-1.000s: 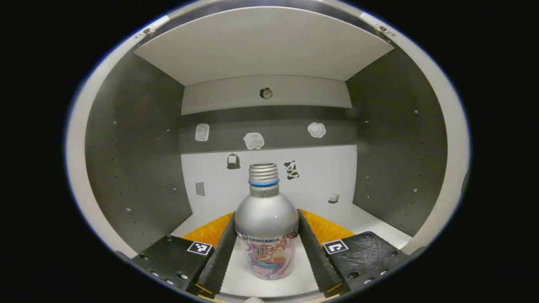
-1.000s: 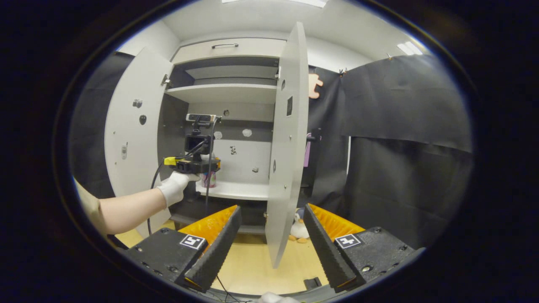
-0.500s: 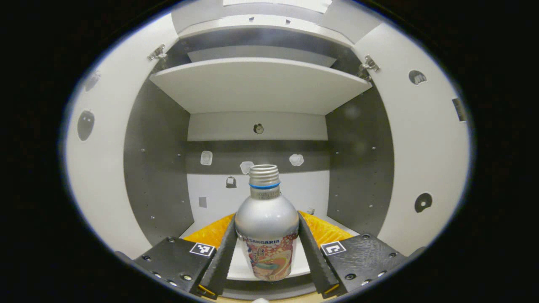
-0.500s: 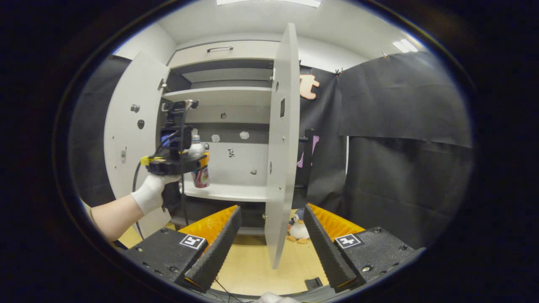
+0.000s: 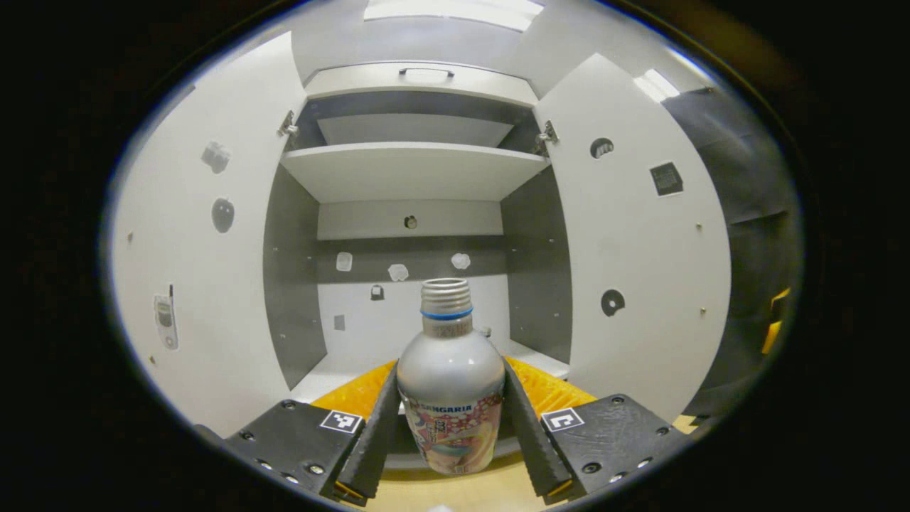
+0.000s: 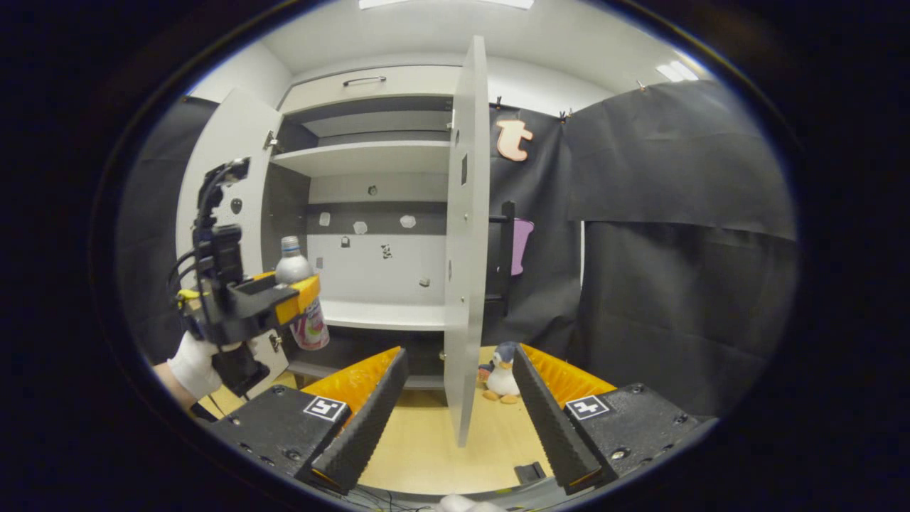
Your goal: Grasp the bottle in the cabinet with the left hand and place it on the coaster, then close the right door with the right hand and the left door with the left hand.
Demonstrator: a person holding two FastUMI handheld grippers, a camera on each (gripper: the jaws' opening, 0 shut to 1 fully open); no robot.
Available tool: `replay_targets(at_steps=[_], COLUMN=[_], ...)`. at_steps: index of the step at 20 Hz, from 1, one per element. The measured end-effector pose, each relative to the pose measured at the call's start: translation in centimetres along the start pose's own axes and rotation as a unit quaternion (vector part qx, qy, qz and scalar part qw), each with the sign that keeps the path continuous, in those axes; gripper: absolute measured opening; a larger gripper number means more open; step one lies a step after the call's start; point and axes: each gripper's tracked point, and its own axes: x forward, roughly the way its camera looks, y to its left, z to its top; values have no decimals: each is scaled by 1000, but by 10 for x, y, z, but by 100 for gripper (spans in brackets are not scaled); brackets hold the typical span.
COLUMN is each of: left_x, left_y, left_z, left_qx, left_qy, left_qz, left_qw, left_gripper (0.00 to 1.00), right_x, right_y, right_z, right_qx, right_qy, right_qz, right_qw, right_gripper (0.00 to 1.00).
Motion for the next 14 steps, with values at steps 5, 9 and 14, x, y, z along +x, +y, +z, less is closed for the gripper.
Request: replay_targets(at_steps=[5,9,14], left_x=[-43,-68,-85], left_y=[-16,-27,-41], left_z=[-56,-101,-157], left_qx=[-4,-16,-17], left_qy=[30,54,76], left_qz=[-23,-38,-50], left_qw=[999,998,996], left_gripper=[76,77,81], right_x=[-1,-3,-3], right_y=[-8,-9,-4], right_z=[-10,-14,-13], right_qx=[2,0,-13], right_qy=[13,21,24], right_qz=[-5,-5,-1], right_qw=[1000,1000,1000], right_gripper=[97,97,98])
